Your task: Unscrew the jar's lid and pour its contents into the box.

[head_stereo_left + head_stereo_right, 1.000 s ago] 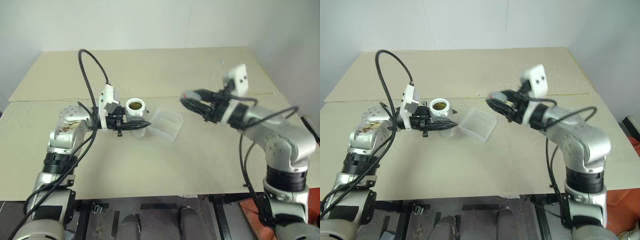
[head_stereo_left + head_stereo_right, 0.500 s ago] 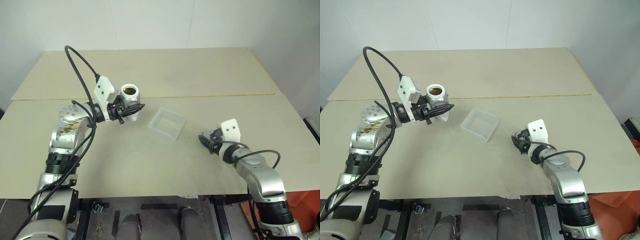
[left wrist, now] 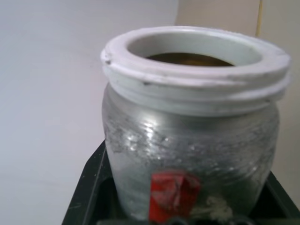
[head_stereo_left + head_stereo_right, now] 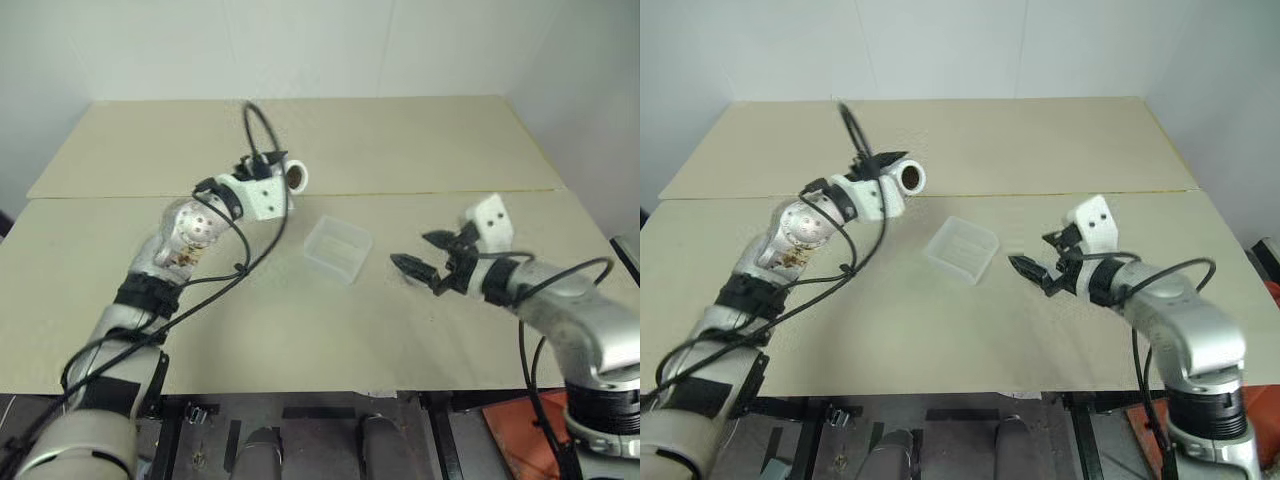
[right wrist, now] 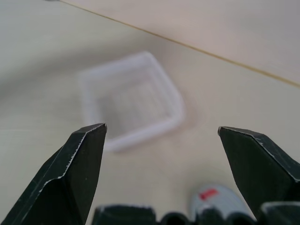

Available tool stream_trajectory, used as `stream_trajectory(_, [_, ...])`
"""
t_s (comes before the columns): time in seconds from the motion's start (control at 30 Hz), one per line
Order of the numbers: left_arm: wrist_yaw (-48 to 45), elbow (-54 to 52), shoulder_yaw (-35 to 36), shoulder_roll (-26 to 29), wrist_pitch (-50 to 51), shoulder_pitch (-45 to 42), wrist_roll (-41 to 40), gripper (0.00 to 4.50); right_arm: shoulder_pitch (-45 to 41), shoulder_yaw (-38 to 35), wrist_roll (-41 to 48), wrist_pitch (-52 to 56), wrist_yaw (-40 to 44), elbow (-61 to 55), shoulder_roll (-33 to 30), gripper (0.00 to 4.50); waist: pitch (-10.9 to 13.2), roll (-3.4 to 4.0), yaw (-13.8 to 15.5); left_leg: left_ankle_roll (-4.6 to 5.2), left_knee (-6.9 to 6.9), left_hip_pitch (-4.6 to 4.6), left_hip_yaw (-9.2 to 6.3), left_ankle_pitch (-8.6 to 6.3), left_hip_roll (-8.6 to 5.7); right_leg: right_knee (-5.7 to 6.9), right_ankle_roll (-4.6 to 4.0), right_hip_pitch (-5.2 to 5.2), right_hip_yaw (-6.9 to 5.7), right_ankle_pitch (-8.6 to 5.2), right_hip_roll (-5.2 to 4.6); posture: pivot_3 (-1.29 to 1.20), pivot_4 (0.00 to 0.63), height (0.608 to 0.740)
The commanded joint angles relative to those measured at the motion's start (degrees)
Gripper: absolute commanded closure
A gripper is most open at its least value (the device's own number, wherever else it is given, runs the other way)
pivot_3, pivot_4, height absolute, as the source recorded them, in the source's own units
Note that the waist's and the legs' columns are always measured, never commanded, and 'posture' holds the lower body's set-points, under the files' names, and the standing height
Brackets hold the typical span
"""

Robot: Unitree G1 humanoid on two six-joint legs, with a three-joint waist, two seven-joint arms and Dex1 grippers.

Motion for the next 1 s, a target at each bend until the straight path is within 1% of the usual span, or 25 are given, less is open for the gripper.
stream_trajectory(0.03, [28.48,8.69,-17.30,1.21,0.78,-13.17,29.37,2.58,-5.13,-1.18,6.41,4.68,2.56,-1.61,-1.88,0.03,0.03,-0.05,0.58,0.00,0.06,-0.08,-0.01,0.00,-0.05,0.00,0.07,-0.03,0.00,0.04,-0.02,0.00,0.150,0.740])
stream_trajectory(0.07, [33.66,11.75,-21.32,0.44,1.98,-16.08,33.95,2.58,-6.10,-0.75,6.72,4.88,2.81,-1.24,-2.20,0.03,0.03,-0.05,0.80,-0.01,0.06,-0.12,-0.01,0.00,-0.08,-0.04,0.11,-0.01,0.00,0.08,-0.04,0.00,0.150,0.740])
stream_trajectory(0.1, [37.25,14.30,-24.06,-0.84,2.64,-18.35,36.60,2.58,-6.83,-0.34,6.80,4.53,3.13,-0.94,-2.49,0.03,0.02,-0.04,1.00,-0.01,0.06,-0.13,-0.01,0.00,-0.10,-0.06,0.13,0.01,0.00,0.09,-0.06,0.00,0.150,0.740])
stream_trajectory(0.2, [44.12,19.83,-30.95,-4.51,3.69,-23.34,43.08,2.58,-8.55,0.21,7.33,4.05,3.15,-0.19,-2.71,0.03,0.02,-0.04,1.64,0.00,0.06,-0.34,0.01,0.00,-0.12,0.03,0.20,-0.10,-0.02,0.11,-0.10,0.00,0.150,0.740])
stream_trajectory(0.27, [45.37,22.77,-34.83,-7.36,5.95,-25.47,46.67,2.58,-9.14,-0.02,7.89,3.69,3.00,-0.17,-2.48,0.03,0.03,-0.04,1.79,-0.02,0.05,-0.47,0.02,0.01,-0.13,0.05,0.21,-0.22,-0.03,0.12,-0.11,0.00,0.150,0.740])
stream_trajectory(0.33, [45.26,25.11,-37.13,-9.57,7.72,-26.39,48.39,2.58,-9.46,-0.11,8.19,3.54,2.29,-0.44,-1.95,0.03,0.03,-0.05,1.91,-0.06,0.05,-0.52,0.02,0.03,-0.14,0.04,0.21,-0.25,-0.04,0.12,-0.11,0.00,0.150,0.740])
stream_trajectory(0.4, [46.07,26.41,-37.97,-11.28,8.37,-26.39,48.32,2.58,-9.06,-0.57,8.53,3.58,1.30,-1.30,-1.42,0.03,0.03,-0.05,1.90,-0.06,0.05,-0.56,0.02,0.03,-0.13,0.04,0.21,-0.27,-0.05,0.12,-0.11,0.00,0.150,0.740])
stream_trajectory(0.57, [46.59,27.58,-38.18,-12.39,8.40,-26.74,47.19,2.58,-7.39,-1.90,9.66,3.66,-0.85,-3.17,-0.66,0.03,0.03,-0.05,1.72,-0.05,0.05,-0.54,0.03,0.03,-0.12,0.07,0.21,-0.29,-0.05,0.12,-0.12,0.00,0.150,0.740])
stream_trajectory(0.77, [46.01,28.18,-37.31,-11.80,6.67,-26.60,45.29,2.58,-5.65,-1.86,10.45,2.96,-2.36,-4.43,-0.61,0.03,0.03,-0.05,1.92,-0.07,0.06,-0.54,0.03,0.04,-0.14,0.08,0.21,-0.28,-0.05,0.12,-0.13,0.00,0.150,0.740])
stream_trajectory(0.9, [40.82,29.19,-31.61,-10.27,1.89,-25.63,37.33,2.58,-5.22,-1.74,9.88,1.96,-2.06,-4.40,-1.27,0.03,0.03,-0.05,1.79,-0.07,0.06,-0.54,0.02,0.04,-0.13,0.08,0.22,-0.28,-0.05,0.12,-0.14,0.00,0.150,0.740])
stream_trajectory(1.0, [33.50,28.40,-23.43,-7.16,-2.97,-22.87,26.49,2.58,-4.14,-1.18,7.48,-2.27,-0.80,-4.49,-1.83,0.03,0.03,-0.05,1.62,-0.09,0.06,-0.53,0.03,0.05,-0.13,0.09,0.22,-0.28,-0.05,0.12,-0.14,0.00,0.150,0.740])
